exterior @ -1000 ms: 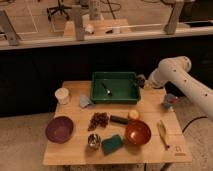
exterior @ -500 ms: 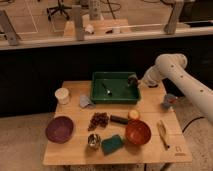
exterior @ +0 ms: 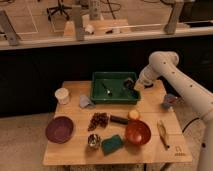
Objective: Wipe tray with brush
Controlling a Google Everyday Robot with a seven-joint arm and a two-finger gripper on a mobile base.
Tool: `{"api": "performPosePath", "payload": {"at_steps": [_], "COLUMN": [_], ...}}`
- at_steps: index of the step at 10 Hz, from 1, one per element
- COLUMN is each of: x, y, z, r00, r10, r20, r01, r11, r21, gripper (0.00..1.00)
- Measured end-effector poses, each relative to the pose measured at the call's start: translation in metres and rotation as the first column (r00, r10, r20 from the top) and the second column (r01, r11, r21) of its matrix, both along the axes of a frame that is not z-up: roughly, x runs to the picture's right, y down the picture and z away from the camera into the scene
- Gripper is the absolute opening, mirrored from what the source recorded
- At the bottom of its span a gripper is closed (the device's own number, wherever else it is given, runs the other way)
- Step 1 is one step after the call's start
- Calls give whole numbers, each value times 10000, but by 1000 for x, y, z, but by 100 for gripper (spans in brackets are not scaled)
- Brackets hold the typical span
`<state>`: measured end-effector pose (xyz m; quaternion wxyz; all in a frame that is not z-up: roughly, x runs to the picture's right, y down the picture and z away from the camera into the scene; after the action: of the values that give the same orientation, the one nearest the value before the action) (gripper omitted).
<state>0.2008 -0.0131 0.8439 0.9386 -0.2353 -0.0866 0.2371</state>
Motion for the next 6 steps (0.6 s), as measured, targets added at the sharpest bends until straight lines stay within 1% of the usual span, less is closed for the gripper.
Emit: {"api": "performPosePath", "payload": {"at_steps": [3, 4, 5, 6], "x": [-1, -1, -6, -16], "y": [-1, -1, -2, -2], "z": [0, 1, 6, 8], "r00": [10000, 9999, 9979, 9943], "r10": [17, 85, 234, 294], "r20": [35, 143, 611, 1021], "r01": [-17, -82, -188, -172], "r11": [10000, 9998, 9970, 9928], "r21": [-38, -185, -748, -1185], "gripper": [5, 5, 5, 5]}}
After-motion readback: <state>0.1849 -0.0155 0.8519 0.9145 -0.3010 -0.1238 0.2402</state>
